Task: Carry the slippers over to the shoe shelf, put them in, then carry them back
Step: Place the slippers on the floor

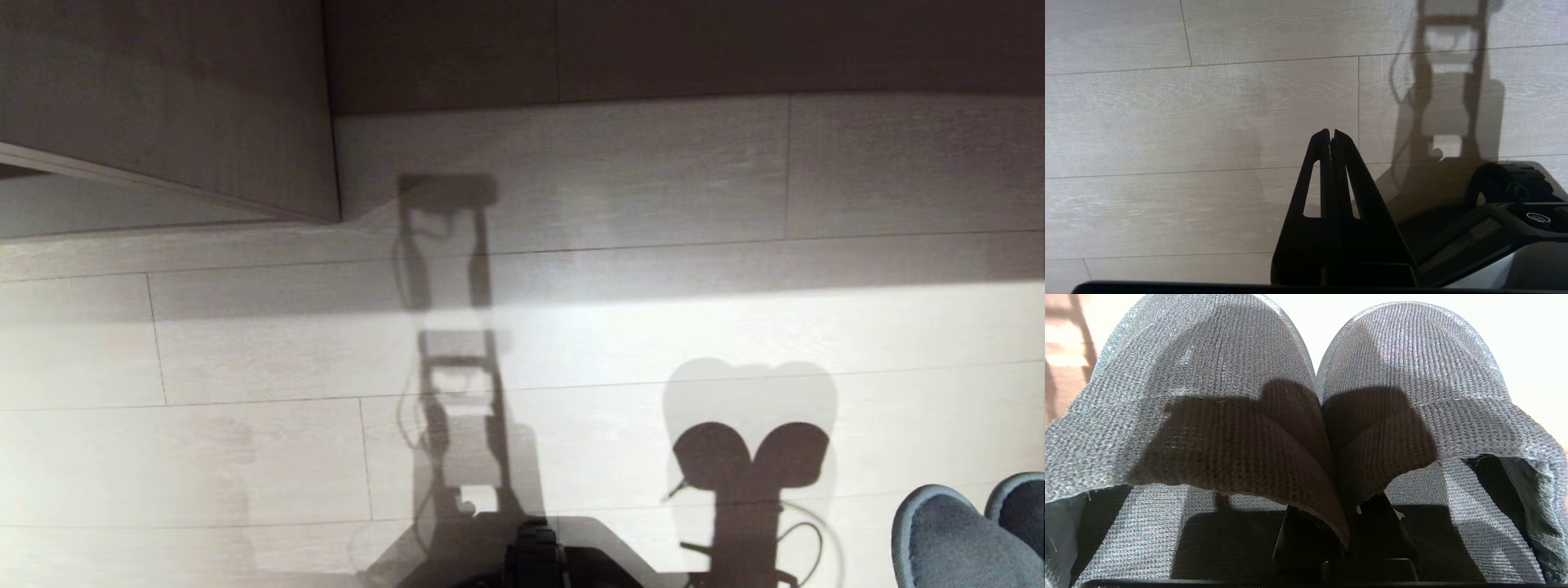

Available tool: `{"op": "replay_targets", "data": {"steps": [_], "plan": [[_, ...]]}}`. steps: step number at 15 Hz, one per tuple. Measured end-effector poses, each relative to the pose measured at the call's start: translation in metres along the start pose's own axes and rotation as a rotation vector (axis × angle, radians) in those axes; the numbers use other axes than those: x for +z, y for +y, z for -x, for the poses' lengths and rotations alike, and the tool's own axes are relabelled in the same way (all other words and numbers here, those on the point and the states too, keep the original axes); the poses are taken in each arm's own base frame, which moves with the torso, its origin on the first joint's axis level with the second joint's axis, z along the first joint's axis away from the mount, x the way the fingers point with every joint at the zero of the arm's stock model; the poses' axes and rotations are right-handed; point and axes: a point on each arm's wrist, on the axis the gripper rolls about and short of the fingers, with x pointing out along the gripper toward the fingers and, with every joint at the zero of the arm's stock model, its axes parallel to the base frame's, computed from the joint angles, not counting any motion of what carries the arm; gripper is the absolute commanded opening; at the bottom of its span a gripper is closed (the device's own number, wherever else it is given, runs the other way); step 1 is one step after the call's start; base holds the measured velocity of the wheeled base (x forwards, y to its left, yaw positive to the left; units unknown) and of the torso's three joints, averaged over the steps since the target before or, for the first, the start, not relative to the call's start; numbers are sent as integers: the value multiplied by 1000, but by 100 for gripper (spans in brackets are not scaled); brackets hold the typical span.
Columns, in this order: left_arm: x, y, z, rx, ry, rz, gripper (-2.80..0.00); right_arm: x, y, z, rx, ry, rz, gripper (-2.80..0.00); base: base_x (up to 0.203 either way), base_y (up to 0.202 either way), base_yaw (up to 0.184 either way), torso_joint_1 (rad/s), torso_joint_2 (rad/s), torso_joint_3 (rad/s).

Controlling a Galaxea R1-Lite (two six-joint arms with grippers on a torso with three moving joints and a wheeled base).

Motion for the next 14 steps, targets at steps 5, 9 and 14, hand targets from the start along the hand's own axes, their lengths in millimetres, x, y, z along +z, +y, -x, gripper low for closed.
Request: {"op": "replay_targets", "data": {"steps": [5,9,14], "plan": [[0,0,0,0,0,0,-280,0,0,0,2,0,7,-280,0,0,0,-1,-1,-183],[0,0,0,-1,0,-4,-280,0,0,0,3,-2,5,-280,0,0,0,2,3,-23],[0,0,0,-1,0,-4,-280,41,1,2,31,-46,-4,-280,0,0,0,0,0,0]]}}
